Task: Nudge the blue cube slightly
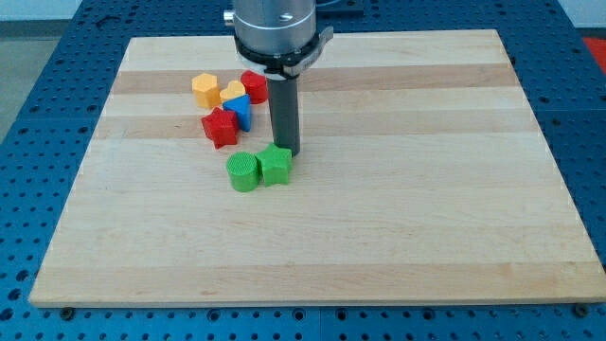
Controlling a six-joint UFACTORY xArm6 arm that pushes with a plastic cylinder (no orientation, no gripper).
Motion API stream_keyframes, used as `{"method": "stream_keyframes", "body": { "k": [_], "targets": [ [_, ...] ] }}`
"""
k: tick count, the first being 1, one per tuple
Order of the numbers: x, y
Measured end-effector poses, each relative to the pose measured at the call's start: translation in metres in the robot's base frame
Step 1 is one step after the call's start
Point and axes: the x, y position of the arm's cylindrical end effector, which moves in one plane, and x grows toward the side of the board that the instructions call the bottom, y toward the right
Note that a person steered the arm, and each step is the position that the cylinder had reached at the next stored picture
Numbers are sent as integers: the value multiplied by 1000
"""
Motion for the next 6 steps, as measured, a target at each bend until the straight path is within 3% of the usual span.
{"method": "stream_keyframes", "body": {
  "k": [2, 5, 6],
  "targets": [
    [-15, 7],
    [-110, 10],
    [-164, 18]
  ]
}}
